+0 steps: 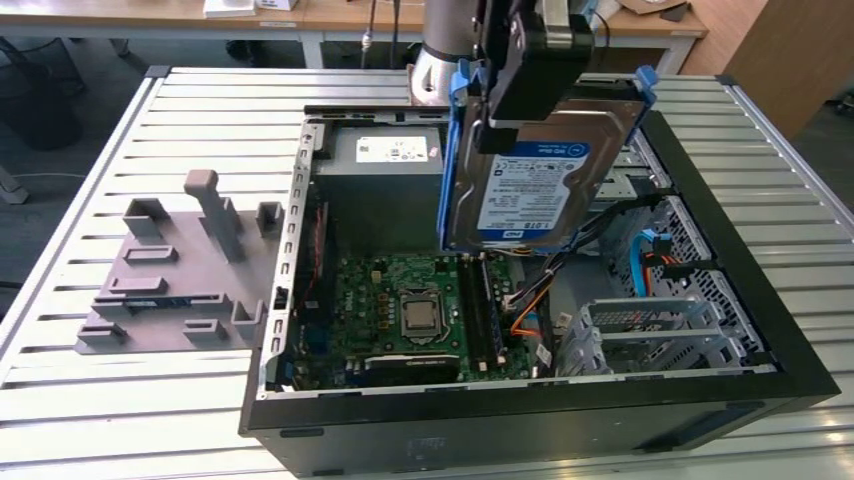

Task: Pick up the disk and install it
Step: 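Insert the disk into the insertion slot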

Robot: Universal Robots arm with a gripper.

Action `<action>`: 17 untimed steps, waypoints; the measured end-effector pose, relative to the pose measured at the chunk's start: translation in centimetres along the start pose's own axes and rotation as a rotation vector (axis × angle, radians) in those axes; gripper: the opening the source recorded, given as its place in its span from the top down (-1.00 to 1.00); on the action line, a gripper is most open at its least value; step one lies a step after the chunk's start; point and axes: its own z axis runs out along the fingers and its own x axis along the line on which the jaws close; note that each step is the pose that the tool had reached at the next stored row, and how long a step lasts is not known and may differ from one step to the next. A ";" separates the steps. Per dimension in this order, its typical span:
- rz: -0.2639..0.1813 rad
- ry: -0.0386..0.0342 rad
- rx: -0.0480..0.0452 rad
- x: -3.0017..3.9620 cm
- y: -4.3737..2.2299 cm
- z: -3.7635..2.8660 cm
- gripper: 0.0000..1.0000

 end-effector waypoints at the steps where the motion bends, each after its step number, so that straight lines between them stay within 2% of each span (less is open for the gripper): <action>1: 0.000 0.0001 -0.0001 0.00 -0.23 0.01 0.26; 7: 0.000 0.0006 -0.0004 -0.01 -1.55 0.15 0.26; 10: 0.000 0.0020 -0.0004 0.18 -1.73 0.19 0.26; 17: 0.002 0.0047 -0.0002 1.31 -1.77 0.24 0.26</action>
